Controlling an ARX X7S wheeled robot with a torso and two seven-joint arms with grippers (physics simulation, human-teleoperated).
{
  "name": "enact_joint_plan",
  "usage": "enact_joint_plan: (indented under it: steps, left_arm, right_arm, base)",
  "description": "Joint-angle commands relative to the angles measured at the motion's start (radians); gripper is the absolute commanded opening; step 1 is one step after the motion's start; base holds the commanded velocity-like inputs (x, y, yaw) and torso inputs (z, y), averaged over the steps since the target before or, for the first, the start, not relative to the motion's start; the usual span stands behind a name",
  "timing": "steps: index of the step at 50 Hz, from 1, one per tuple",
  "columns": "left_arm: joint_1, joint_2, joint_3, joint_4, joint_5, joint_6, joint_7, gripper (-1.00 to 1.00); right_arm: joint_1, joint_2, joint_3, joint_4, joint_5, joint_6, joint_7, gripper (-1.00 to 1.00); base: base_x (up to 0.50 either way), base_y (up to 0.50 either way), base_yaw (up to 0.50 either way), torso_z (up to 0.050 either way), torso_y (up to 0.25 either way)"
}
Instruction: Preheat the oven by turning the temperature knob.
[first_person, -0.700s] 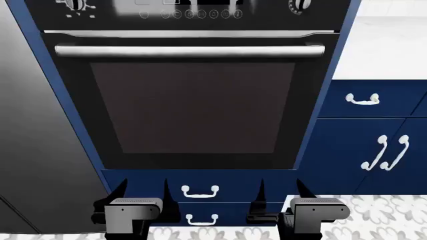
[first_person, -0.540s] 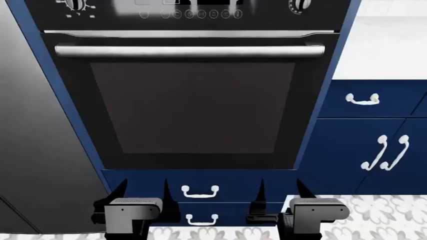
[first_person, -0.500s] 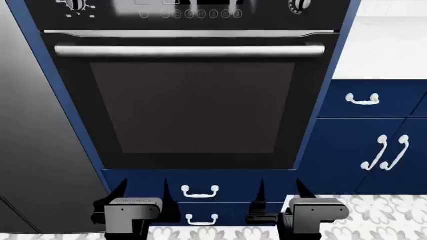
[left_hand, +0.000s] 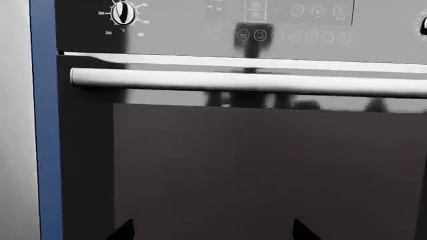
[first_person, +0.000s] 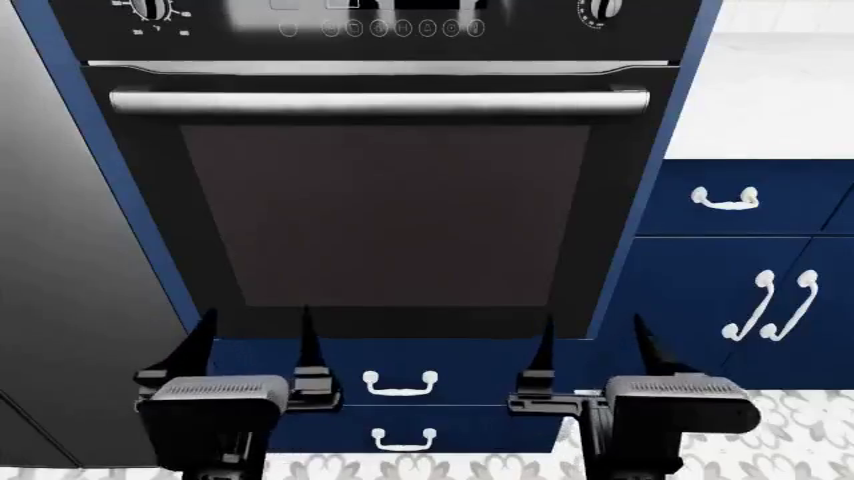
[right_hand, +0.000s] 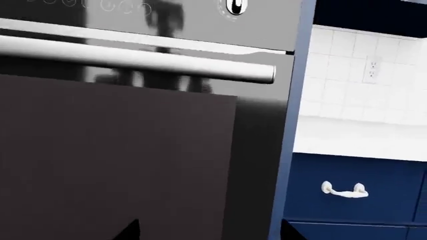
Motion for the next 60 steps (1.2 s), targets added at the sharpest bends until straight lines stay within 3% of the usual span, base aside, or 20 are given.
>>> enact_joint_plan:
  steps: [1,6,20,60]
  left_arm:
    - [-0.014,-0.027,-0.019,0.302,-0.067,-0.121,-0.046,1.00]
    - [-0.069,-0.032,-0.008,0.466,-0.105,-0.225,-0.076,1.00]
    - [-0.213,-0.066,-0.058,0.600,-0.176,-0.358,-0.138,1.00]
    - [-0.231,-0.112,-0.068,0.656,-0.231,-0.351,-0.197,1.00]
  right_arm:
    - [-0.010,0.029,-0.029,-0.269,-0.050,0.118,0.023,1.00]
    - [0.040,0.046,-0.047,-0.386,-0.103,0.197,0.019,1.00]
    - [0.151,0.054,-0.088,-0.612,-0.152,0.373,-0.015,1.00]
    - [0.139,0.082,-0.110,-0.648,-0.132,0.374,0.001,1.00]
  base:
    - [0.00,0.00,0.00,0.000,0.000]
    - [0.00,0.00,0.00,0.000,0.000]
    - [0.00,0.00,0.00,0.000,0.000]
    - [0.00,0.00,0.00,0.000,0.000]
